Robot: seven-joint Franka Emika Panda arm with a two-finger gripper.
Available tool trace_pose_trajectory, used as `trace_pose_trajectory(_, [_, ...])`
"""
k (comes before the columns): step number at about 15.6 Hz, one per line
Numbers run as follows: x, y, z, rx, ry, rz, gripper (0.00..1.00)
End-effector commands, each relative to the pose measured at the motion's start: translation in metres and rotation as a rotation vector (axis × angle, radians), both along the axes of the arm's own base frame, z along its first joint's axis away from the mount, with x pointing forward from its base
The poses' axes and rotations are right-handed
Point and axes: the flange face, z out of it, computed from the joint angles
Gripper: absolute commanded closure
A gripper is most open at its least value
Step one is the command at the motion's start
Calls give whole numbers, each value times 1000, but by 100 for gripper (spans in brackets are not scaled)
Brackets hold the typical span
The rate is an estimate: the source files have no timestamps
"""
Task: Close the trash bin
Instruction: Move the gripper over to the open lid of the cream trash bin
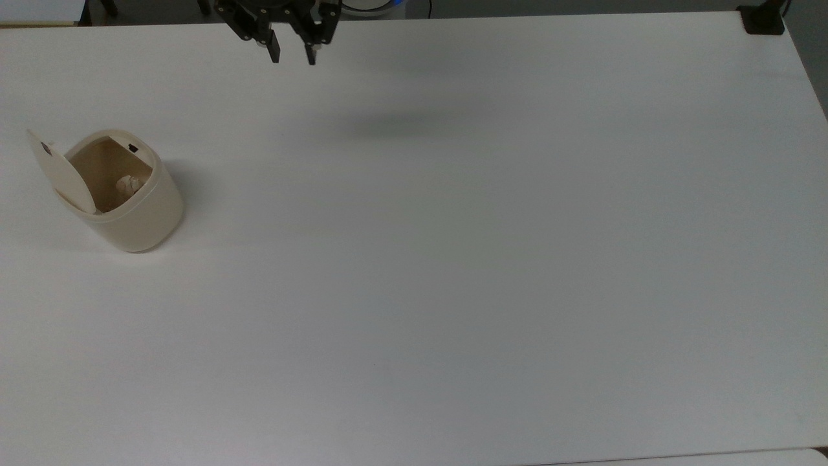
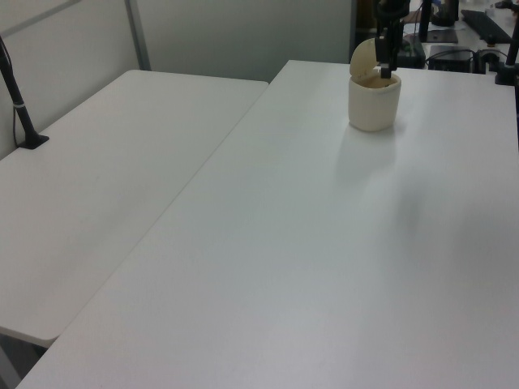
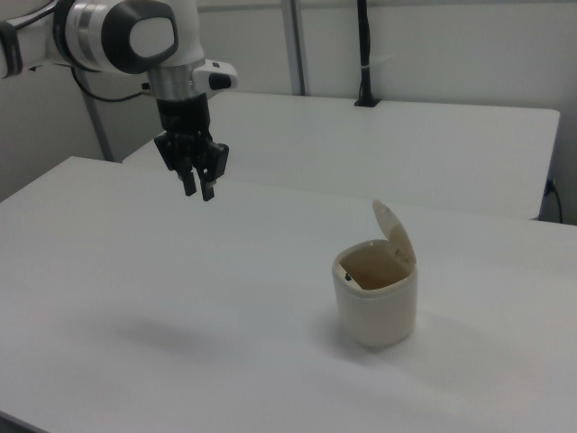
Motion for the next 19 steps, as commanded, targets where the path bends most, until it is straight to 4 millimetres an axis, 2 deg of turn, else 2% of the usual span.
trace_pose_trajectory(1, [9, -39, 10, 26, -100, -99, 100])
trace_pose_trajectory(8, [38, -160, 3, -72, -357, -517, 100])
trace_pose_trajectory(10, [44, -184, -3, -108, -398, -574, 100])
trace_pose_trajectory(12, [45, -210, 2, -124, -491, -629, 100])
trace_pose_trajectory(13, [43, -221, 7, -133, -538, -654, 100])
trace_pose_trajectory(16, [41, -246, 3, -180, -583, -679, 100])
trace_pose_trajectory(19, [48, -259, -20, -250, -566, -654, 100])
